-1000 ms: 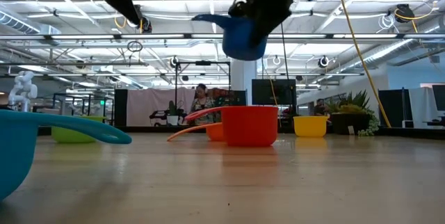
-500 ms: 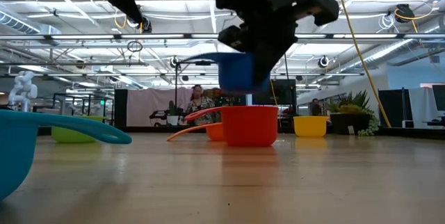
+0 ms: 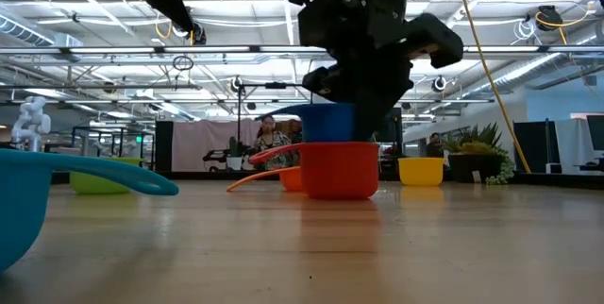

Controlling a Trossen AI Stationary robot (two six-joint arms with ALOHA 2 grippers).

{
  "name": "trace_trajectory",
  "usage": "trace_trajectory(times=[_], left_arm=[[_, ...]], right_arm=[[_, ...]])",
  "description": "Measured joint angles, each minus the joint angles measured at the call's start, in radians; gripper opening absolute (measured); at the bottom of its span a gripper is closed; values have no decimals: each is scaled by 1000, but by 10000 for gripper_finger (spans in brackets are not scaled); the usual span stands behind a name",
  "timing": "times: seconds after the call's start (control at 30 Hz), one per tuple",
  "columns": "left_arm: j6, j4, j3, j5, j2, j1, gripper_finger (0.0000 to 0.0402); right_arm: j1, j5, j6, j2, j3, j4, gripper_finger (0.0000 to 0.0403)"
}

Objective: Nest measuring cups in basket
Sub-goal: Stack the blue measuring cup on top of the red measuring cup, then stack the yellow measuring cup on top of the blue measuring cup

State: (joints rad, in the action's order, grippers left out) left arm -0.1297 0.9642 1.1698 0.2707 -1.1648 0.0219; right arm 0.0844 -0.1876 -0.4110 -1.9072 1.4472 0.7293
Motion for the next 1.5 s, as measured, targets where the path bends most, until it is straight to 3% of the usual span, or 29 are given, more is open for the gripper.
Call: trace_trajectory(times=[0.3,0.5,0.73,0.97,1.13,1.33,1.5], left_arm=[[-3,0,0,0,0,0,26],[-2,3,0,0,0,0,26],[-1,3,0,0,0,0,26],[3,1,0,0,0,0,26],[-4,1,0,0,1,0,26],[-4,-3,0,0,1,0,26],[-5,4,0,0,1,0,26]], right_arm=[[1,1,71,5,0,-3,186],[1,5,89,51,0,25,224],[2,10,121,130,0,28,228],[-79,338,119,149,-27,190,225],[-240,449,420,147,-98,250,216],[-411,315,580,153,-216,191,211],[-447,267,600,152,-249,114,210]])
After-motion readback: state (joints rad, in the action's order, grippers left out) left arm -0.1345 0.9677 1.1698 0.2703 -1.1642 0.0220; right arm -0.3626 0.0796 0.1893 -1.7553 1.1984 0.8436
